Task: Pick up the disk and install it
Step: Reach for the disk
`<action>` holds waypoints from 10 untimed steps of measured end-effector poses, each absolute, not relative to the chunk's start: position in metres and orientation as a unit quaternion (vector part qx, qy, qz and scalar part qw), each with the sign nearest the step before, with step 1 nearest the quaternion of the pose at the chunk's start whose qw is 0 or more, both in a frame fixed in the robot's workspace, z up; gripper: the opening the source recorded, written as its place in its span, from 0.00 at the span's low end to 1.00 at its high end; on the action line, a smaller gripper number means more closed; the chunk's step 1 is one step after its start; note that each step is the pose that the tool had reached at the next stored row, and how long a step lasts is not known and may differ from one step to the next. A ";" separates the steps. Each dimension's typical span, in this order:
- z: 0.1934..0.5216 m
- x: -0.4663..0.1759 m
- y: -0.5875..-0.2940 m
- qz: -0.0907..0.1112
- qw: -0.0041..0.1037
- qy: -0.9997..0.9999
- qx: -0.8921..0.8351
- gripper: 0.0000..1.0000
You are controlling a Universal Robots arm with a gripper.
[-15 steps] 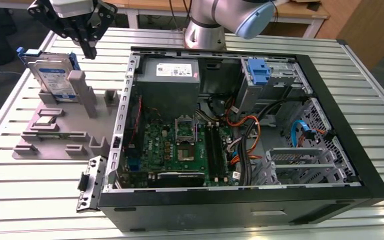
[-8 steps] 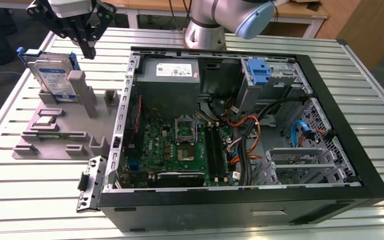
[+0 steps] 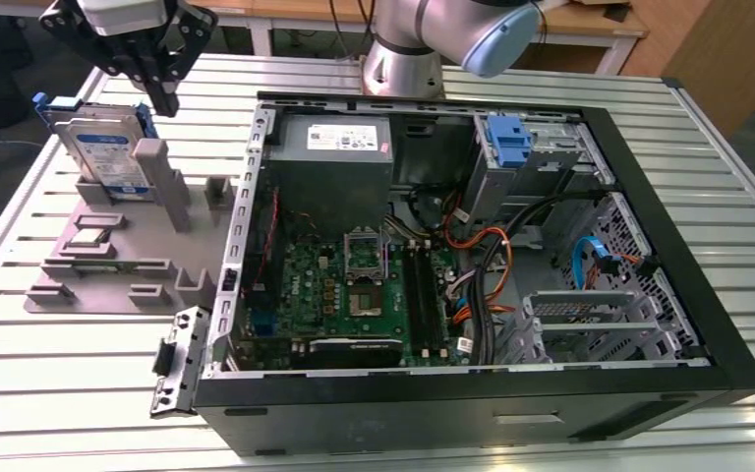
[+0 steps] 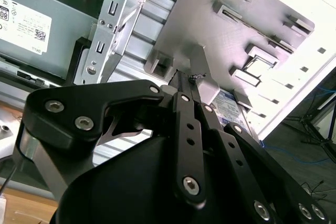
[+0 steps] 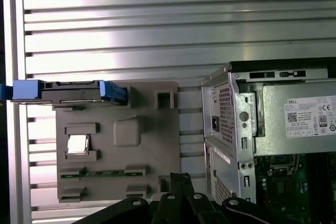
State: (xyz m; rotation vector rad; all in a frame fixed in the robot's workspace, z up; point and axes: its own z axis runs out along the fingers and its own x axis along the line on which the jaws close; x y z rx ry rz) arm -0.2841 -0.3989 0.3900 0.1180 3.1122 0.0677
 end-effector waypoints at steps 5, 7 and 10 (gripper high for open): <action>0.390 -0.286 -0.399 0.022 0.013 0.999 0.038 0.11; 0.390 -0.286 -0.399 0.022 0.013 0.999 0.038 0.11; 0.390 -0.286 -0.399 0.022 0.013 0.999 0.038 0.11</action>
